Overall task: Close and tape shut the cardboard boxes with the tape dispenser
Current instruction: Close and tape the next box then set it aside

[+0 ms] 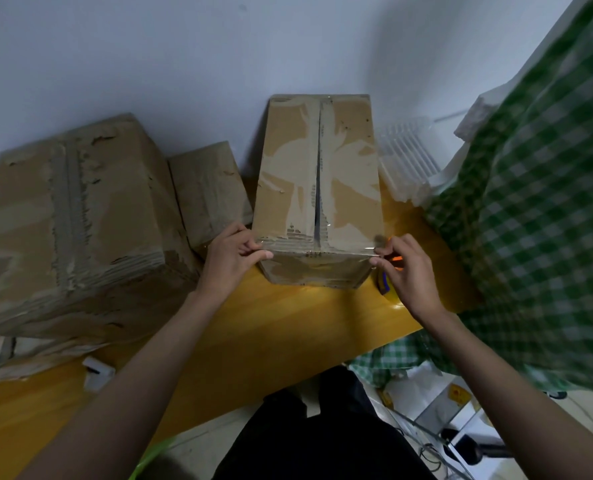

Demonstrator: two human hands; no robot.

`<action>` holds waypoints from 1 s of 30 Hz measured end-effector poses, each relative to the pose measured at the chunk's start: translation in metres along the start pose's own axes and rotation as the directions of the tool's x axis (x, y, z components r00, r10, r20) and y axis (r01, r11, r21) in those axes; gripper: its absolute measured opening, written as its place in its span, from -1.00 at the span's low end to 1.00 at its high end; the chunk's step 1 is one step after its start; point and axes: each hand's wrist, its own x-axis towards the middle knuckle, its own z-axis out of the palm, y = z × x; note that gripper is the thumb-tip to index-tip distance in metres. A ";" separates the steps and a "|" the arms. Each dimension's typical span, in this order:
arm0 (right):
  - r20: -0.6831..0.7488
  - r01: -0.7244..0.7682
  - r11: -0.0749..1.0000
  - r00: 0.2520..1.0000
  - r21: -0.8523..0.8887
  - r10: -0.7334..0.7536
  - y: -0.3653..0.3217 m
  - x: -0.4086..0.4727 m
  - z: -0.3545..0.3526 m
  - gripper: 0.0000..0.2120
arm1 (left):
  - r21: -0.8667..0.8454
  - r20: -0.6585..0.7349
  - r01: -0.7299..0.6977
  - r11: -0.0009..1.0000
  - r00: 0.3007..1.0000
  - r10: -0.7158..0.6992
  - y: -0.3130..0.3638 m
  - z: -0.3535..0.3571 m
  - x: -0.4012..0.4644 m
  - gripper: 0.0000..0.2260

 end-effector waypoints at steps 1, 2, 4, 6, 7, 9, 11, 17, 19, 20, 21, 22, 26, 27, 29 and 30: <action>-0.003 0.015 1.000 1.000 -0.024 -0.015 0.001 0.000 0.000 -0.78 | 0.011 0.001 -0.008 1.000 1.000 0.008 0.000 -0.001 0.001 -0.65; -0.007 0.042 0.998 0.999 -0.047 -0.042 0.001 0.001 -0.001 -0.80 | 0.022 0.003 -0.016 1.000 1.000 0.016 0.000 -0.001 0.002 -0.62; -0.019 0.105 0.990 0.994 -0.091 -0.107 0.002 0.002 -0.001 -0.84 | 0.036 0.016 -0.025 0.999 1.000 0.024 -0.001 -0.001 0.005 -0.65; -0.020 0.151 0.981 0.988 -0.124 -0.154 0.005 0.004 0.001 -0.84 | 0.056 0.031 -0.037 0.998 0.999 0.035 -0.002 -0.001 0.007 -0.68; -0.018 0.166 0.976 0.985 -0.139 -0.170 0.006 0.005 0.002 -0.85 | 0.075 0.035 -0.048 0.996 0.998 0.046 -0.002 -0.001 0.007 -0.69; -0.020 0.170 0.970 0.984 -0.173 -0.176 0.005 0.004 0.005 -0.86 | 0.130 0.043 -0.080 0.988 0.996 0.075 0.001 -0.001 0.008 -0.71; -0.038 0.150 0.962 0.986 -0.230 -0.163 -0.001 0.002 0.007 -0.86 | 0.220 0.056 -0.106 0.970 0.994 0.096 0.006 0.001 0.007 -0.79; 0.051 0.219 0.902 0.975 -0.371 -0.216 -0.026 0.014 0.020 -0.78 | 0.169 0.144 -0.262 0.950 0.960 0.239 0.036 0.024 0.010 -0.73; 0.085 0.249 0.906 0.968 -0.341 -0.234 -0.037 0.024 0.031 -0.78 | 0.155 0.157 -0.303 0.940 0.947 0.279 0.050 0.037 0.018 -0.73; 0.103 0.272 0.905 0.962 -0.327 -0.252 -0.041 0.027 0.036 -0.78 | 0.158 0.177 -0.323 0.933 0.939 0.295 0.056 0.043 0.021 -0.74; 0.118 0.294 0.901 0.956 -0.320 -0.270 -0.045 0.030 0.041 -0.78 | 0.166 0.197 -0.346 0.923 0.929 0.313 0.061 0.048 0.023 -0.75; 0.127 0.309 0.898 0.951 -0.314 -0.283 -0.047 0.031 0.044 -0.78 | 0.176 0.211 -0.368 0.913 0.920 0.330 0.064 0.052 0.024 -0.76; 0.138 0.357 0.893 0.934 -0.274 -0.330 -0.043 0.032 0.045 -0.85 | 0.207 0.196 -0.437 0.875 0.895 0.401 0.063 0.059 0.022 -0.85; 0.141 0.361 0.895 0.932 -0.261 -0.335 -0.043 0.033 0.044 -0.86 | 0.209 0.194 -0.447 0.870 0.891 0.411 0.062 0.060 0.023 -0.87; 0.155 0.363 0.900 0.930 -0.241 -0.333 -0.043 0.034 0.043 -0.85 | 0.204 0.204 -0.460 0.864 0.883 0.422 0.062 0.059 0.023 -0.90; 0.165 0.366 0.899 0.928 -0.239 -0.334 -0.043 0.034 0.040 -0.85 | 0.195 0.211 -0.464 0.864 0.880 0.424 0.061 0.056 0.023 -0.90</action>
